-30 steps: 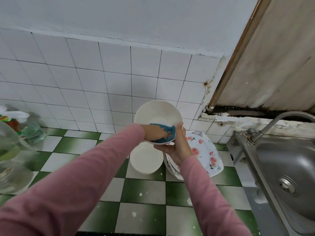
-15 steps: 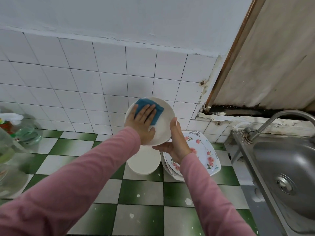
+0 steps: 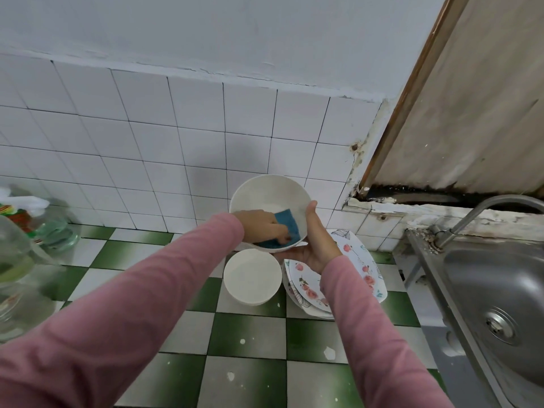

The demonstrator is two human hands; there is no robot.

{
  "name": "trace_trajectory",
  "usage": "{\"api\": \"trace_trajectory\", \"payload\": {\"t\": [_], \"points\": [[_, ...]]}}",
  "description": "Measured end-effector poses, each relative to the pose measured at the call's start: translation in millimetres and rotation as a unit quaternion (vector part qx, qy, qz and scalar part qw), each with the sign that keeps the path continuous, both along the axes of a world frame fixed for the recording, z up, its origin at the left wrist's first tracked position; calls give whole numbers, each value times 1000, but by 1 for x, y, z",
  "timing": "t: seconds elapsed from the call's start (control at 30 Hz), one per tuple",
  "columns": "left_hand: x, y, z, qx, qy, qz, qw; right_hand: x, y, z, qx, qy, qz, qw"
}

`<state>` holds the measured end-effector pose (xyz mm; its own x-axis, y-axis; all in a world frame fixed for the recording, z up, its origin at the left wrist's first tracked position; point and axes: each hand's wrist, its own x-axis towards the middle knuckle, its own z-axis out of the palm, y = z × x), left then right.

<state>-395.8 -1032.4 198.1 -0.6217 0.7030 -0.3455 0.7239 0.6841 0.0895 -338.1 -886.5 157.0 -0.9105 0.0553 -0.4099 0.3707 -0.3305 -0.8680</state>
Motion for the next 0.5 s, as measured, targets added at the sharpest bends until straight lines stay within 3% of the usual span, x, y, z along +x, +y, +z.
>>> {"api": "trace_trajectory", "payload": {"t": [0.13,0.3,0.43,0.5], "points": [[0,-2,1,-111,7,43,993,3,2,-1,50,23,-7,998],[5,-7,-26,-208,30,154,965,7,-9,-5,43,9,-29,999],[-1,-19,-35,-179,208,111,955,10,-13,-4,28,13,-27,999],[-3,-23,-40,-145,250,95,953,10,-15,-1,34,15,-14,999]]}}
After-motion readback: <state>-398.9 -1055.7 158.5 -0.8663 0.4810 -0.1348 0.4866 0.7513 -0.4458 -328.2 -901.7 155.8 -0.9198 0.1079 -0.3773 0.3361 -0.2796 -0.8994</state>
